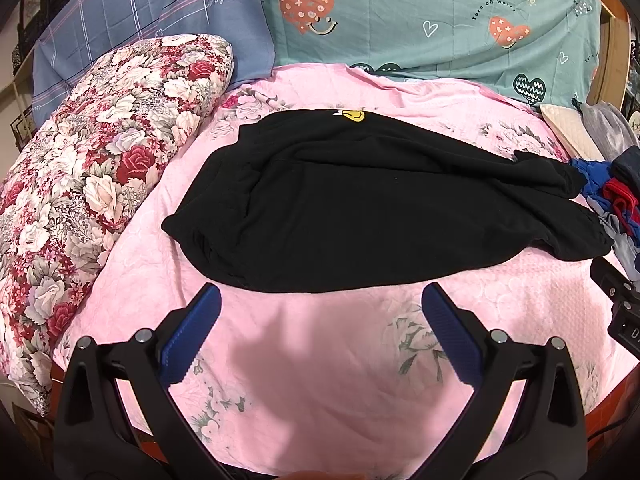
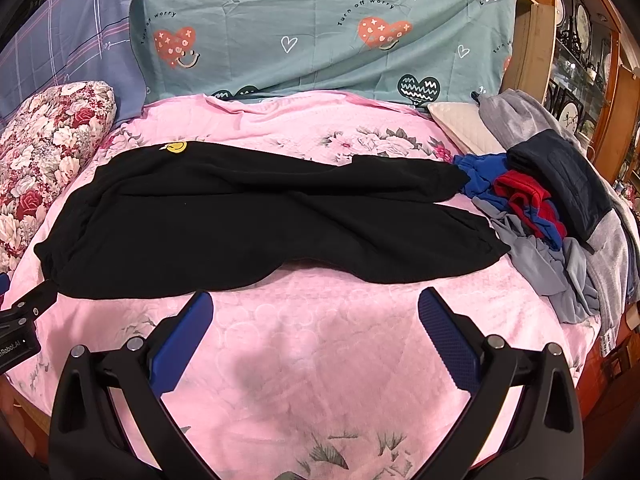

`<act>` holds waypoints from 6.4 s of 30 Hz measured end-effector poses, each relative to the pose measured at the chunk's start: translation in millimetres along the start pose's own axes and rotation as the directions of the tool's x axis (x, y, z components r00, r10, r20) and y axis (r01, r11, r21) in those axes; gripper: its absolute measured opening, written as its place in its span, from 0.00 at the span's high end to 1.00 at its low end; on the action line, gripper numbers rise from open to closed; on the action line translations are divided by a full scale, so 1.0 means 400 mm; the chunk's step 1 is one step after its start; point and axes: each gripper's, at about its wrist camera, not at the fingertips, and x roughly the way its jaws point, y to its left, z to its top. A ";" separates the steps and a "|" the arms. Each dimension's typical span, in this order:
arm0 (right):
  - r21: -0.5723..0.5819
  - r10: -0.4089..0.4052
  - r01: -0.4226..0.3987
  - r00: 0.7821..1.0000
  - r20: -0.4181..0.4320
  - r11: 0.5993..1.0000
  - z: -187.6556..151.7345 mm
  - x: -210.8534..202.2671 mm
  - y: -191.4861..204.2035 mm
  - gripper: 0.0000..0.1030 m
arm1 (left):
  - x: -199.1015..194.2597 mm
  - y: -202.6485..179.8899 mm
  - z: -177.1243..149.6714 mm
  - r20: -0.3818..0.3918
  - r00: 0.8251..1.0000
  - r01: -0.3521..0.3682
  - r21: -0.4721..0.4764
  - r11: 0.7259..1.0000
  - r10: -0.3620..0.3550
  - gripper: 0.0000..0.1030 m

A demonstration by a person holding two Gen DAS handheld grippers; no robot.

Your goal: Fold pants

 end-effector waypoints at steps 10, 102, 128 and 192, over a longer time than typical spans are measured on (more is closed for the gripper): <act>-0.006 0.000 0.000 1.000 -0.004 1.000 0.006 0.003 0.006 0.01 | 0.004 0.005 0.003 -0.004 1.000 0.001 -0.002 1.000 -0.001 0.02; 0.499 0.009 0.159 0.948 -0.318 0.852 0.090 0.462 -0.665 0.40 | 0.469 0.314 0.158 -0.322 0.947 -0.107 -0.251 0.962 0.021 0.85; 0.536 -0.013 0.170 0.958 -0.285 0.827 0.090 0.495 -0.729 0.63 | 0.515 0.292 0.177 -0.340 0.936 -0.031 -0.326 0.945 -0.087 0.35; 0.347 0.070 -0.005 0.982 -0.176 0.938 0.297 0.536 -0.631 0.60 | 0.528 0.215 0.359 -0.215 0.958 -0.231 -0.183 0.956 0.190 0.14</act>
